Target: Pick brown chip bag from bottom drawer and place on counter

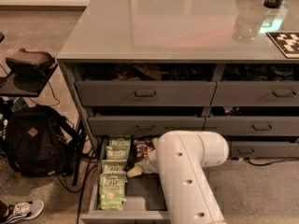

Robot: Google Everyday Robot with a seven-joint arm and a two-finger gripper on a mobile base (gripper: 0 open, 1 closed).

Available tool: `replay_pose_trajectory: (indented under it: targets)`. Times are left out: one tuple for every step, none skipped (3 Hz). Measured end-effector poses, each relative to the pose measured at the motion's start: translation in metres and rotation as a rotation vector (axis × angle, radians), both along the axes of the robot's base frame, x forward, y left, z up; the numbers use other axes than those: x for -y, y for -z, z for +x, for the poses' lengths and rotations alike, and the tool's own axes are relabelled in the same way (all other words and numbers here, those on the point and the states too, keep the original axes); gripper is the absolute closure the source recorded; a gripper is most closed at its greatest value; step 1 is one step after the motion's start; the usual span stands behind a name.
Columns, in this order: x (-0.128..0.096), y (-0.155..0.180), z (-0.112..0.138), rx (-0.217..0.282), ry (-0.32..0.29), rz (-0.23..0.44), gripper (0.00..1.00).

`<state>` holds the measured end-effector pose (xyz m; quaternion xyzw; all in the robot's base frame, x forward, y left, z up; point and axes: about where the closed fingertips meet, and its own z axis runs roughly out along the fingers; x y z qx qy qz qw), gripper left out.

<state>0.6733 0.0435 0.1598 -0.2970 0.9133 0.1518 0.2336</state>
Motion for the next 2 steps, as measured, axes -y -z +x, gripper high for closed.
replay_pose_trajectory:
  targets:
    - [0.0074, 0.0221, 0.0125, 0.050, 0.054, -0.060, 0.00]
    - [0.0108, 0.0251, 0.0181, 0.072, 0.067, -0.083, 0.00]
